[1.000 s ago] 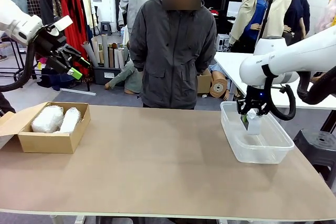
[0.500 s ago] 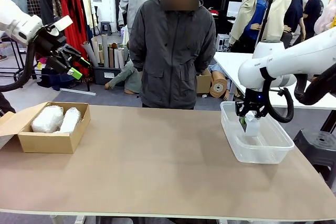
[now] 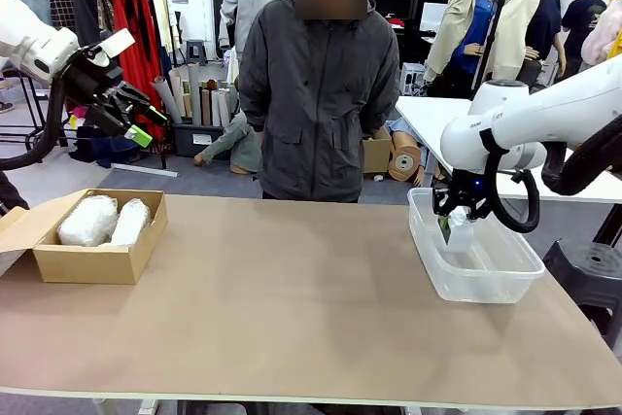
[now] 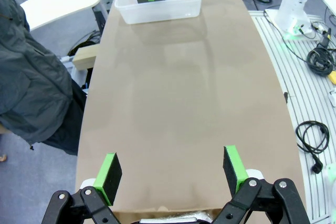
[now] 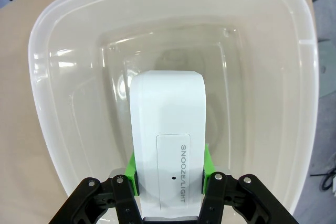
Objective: Separate and place wrapped and unwrapped clocks.
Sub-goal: If the picked Digital clock is wrapped, place it in the Package Box ; if not, place it in the Organizing box.
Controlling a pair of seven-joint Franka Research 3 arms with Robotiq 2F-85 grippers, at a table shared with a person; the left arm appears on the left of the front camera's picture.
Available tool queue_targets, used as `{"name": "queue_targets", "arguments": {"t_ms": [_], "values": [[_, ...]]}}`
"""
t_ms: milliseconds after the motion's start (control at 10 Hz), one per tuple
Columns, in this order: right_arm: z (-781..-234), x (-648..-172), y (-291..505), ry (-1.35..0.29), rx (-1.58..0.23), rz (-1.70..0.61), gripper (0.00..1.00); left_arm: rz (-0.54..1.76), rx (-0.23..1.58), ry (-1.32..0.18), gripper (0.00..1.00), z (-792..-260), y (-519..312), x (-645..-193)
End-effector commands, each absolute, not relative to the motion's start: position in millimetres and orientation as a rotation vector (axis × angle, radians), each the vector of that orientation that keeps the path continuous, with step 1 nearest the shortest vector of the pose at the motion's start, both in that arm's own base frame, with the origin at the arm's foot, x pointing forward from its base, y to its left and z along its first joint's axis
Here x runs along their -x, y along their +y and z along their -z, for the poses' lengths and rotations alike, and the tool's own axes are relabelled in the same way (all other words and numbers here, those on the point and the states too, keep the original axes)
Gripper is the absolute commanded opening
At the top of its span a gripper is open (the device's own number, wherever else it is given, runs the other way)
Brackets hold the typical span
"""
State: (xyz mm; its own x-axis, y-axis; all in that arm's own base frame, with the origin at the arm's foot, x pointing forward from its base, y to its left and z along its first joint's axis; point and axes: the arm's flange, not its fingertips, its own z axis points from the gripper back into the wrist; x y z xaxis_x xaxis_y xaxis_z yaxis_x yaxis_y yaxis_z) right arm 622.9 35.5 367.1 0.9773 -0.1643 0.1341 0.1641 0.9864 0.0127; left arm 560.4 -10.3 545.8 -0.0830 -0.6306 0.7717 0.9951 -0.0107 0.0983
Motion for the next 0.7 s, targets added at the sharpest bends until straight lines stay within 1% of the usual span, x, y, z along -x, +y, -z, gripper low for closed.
{"name": "queue_targets", "arguments": {"t_ms": [0, 600], "values": [[-362, -620, 33, -0.15, -0.007, 0.185, 0.0, 1.504, 0.633, -0.778, 1.0, -548, -10, -560], [-351, -623, 31, -0.142, 0.018, 0.198, 0.0, 1.504, 0.633, -0.778, 1.0, -548, -10, -560]]}}
